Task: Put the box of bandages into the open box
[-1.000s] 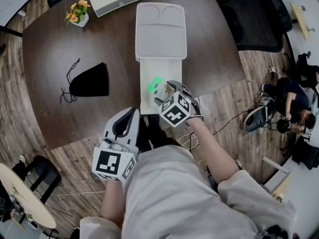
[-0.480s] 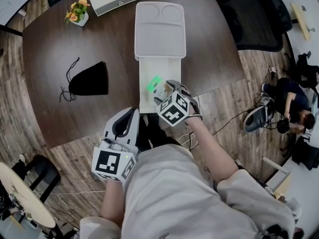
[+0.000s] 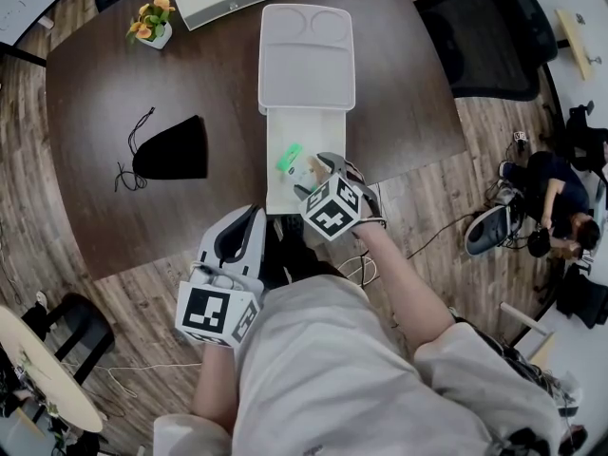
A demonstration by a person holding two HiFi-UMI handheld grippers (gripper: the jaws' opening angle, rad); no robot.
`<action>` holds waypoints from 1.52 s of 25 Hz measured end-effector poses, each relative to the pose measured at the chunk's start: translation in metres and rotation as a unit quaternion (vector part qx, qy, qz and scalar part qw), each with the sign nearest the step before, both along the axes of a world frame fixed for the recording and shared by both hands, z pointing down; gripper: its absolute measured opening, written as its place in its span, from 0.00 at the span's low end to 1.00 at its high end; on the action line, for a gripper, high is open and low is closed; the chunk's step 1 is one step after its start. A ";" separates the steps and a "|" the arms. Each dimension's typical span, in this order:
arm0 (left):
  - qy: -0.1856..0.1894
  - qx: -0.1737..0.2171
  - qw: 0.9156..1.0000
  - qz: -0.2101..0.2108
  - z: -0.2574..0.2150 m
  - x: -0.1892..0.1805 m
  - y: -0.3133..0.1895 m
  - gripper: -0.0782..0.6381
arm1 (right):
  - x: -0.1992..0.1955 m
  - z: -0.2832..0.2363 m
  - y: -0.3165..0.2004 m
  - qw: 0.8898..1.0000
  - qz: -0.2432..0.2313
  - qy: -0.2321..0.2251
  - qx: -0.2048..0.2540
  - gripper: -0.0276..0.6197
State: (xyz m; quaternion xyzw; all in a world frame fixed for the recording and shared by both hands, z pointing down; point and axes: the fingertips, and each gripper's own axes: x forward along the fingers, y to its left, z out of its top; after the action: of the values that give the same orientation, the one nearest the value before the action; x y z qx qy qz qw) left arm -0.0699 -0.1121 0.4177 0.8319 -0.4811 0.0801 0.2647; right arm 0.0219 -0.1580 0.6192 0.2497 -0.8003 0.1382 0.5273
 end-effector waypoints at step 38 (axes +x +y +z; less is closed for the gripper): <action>-0.027 0.036 0.998 -0.032 -0.020 0.035 0.067 0.12 | 0.017 -0.091 0.038 0.991 -0.005 -0.085 0.103 0.33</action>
State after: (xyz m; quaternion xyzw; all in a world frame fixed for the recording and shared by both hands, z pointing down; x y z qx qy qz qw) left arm -0.0348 -0.0450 0.3978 0.8228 -0.5166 0.0766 0.2241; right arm 0.0387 -0.1197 0.5284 0.2855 -0.8536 0.0733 0.4296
